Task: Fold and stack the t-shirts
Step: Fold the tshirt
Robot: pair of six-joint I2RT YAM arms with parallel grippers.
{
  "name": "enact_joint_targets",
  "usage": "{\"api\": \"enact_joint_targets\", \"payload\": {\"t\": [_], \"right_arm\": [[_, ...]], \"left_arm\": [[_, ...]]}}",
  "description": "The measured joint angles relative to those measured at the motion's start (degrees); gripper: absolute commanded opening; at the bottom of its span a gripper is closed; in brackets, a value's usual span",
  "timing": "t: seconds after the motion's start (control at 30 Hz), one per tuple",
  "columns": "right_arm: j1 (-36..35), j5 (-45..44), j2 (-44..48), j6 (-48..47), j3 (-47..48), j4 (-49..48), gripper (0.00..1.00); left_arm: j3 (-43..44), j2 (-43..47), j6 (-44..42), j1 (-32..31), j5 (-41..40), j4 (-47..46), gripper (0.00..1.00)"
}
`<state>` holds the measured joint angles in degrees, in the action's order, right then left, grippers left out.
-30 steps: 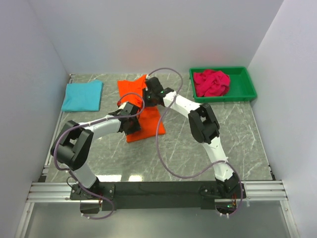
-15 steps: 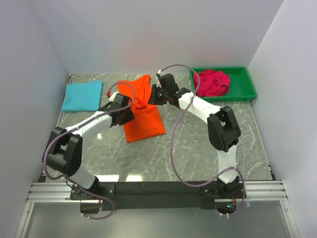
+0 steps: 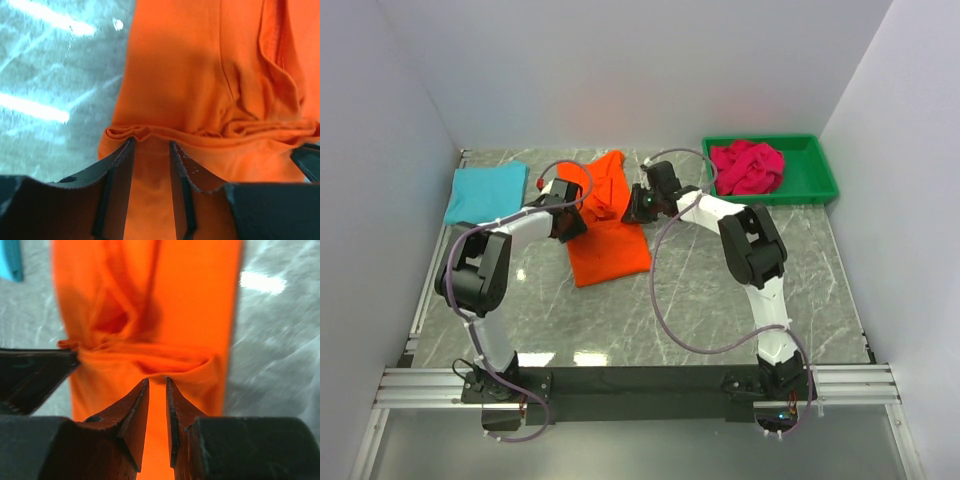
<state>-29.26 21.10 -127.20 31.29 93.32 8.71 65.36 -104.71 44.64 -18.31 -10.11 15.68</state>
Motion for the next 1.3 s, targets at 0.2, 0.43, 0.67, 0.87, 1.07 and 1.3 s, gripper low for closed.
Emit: {"api": "enact_joint_targets", "payload": {"t": [0.2, 0.43, 0.67, 0.87, 1.07, 1.3], "right_arm": [[2.6, 2.3, -4.3, 2.9, 1.7, -2.3, 0.27], [4.9, 1.4, -3.7, 3.6, 1.0, -2.7, 0.28], [5.2, 0.0, 7.2, 3.9, -9.8, -1.8, 0.47], [5.0, 0.3, 17.7, 5.3, -19.5, -2.0, 0.53], [4.3, 2.1, 19.8, 6.8, -28.3, -1.3, 0.54], [3.1, 3.4, 19.9, 7.8, -31.9, -0.8, 0.55]], "left_arm": [[2.2, -2.8, -0.1, 1.7, 1.5, -1.1, 0.41], [2.8, -2.6, -0.1, 2.4, 3.1, -1.5, 0.63], [0.4, 10.4, 1.0, 2.2, 3.8, 1.4, 0.93], [-7.2, 25.6, 4.2, 0.2, 3.7, 4.6, 0.92], [-18.0, 29.2, 7.1, -3.6, 4.3, 6.9, 0.88], [-23.1, 29.1, 9.5, -4.8, 4.7, 7.4, 0.81]]}}
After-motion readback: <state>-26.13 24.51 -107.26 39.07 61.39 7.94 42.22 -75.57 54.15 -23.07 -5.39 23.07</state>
